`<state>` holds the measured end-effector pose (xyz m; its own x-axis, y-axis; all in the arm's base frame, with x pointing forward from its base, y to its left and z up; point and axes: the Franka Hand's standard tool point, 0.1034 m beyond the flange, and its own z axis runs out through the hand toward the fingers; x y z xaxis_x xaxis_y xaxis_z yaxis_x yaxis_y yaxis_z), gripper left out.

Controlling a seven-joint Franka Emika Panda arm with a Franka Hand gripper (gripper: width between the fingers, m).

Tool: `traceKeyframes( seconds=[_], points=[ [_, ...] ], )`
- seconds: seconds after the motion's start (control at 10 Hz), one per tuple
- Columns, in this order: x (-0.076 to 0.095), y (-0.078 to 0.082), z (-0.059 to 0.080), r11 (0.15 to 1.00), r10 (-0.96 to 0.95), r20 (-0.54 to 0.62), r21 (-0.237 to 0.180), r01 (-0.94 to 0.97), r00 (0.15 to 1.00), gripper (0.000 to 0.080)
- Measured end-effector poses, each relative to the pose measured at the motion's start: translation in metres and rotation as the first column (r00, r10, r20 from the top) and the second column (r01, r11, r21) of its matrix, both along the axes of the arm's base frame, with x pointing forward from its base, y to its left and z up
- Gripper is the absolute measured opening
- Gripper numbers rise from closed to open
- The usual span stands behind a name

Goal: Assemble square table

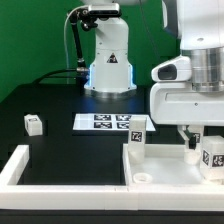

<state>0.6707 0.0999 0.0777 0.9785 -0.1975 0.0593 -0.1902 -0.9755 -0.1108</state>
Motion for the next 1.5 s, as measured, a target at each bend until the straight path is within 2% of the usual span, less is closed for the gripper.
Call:
traceKeyframes(
  seconds=[0.1, 0.2, 0.4, 0.5, 0.6, 0.7, 0.8, 0.9, 1.0, 1.1, 1.2, 1.3, 1.4, 1.5],
  points=[
    [0.003, 0.001, -0.001, 0.986, 0.163, 0.016, -0.029, -0.163, 0.986, 0.0649],
    [0.002, 0.005, -0.002, 0.971, 0.238, 0.018, -0.037, -0.237, 0.971, 0.0649],
    [0.003, 0.004, -0.002, 0.978, 0.205, 0.016, -0.035, -0.204, 0.979, 0.0645],
    [0.003, 0.004, -0.002, 0.978, 0.204, 0.016, -0.035, -0.203, 0.979, 0.0537],
    [0.002, 0.004, -0.002, 0.991, 0.129, 0.011, -0.027, -0.128, 0.992, 0.0537],
    [0.002, 0.005, -0.003, 0.999, 0.046, 0.005, -0.019, -0.046, 0.999, 0.0355],
    [0.002, 0.004, -0.003, 1.000, -0.013, 0.000, -0.015, 0.013, 1.000, 0.0288],
    [0.003, 0.004, -0.002, 0.995, -0.097, -0.008, -0.002, 0.097, 0.995, 0.0288],
    [0.002, 0.003, -0.002, 0.961, -0.274, -0.033, 0.021, 0.275, 0.961, 0.0288],
    [0.001, 0.004, -0.002, 0.917, -0.396, -0.057, 0.021, 0.398, 0.916, 0.0288],
    [0.001, 0.003, -0.004, 0.808, -0.580, -0.100, 0.053, 0.587, 0.808, 0.0288],
    [0.004, -0.002, -0.003, 0.699, -0.692, -0.161, 0.095, 0.709, 0.704, 0.0288],
    [0.004, -0.005, -0.002, 0.617, -0.750, -0.217, 0.115, 0.779, 0.625, 0.0288],
    [0.003, -0.003, -0.001, 0.590, -0.768, -0.231, 0.106, 0.800, 0.597, 0.0289]
  ],
)
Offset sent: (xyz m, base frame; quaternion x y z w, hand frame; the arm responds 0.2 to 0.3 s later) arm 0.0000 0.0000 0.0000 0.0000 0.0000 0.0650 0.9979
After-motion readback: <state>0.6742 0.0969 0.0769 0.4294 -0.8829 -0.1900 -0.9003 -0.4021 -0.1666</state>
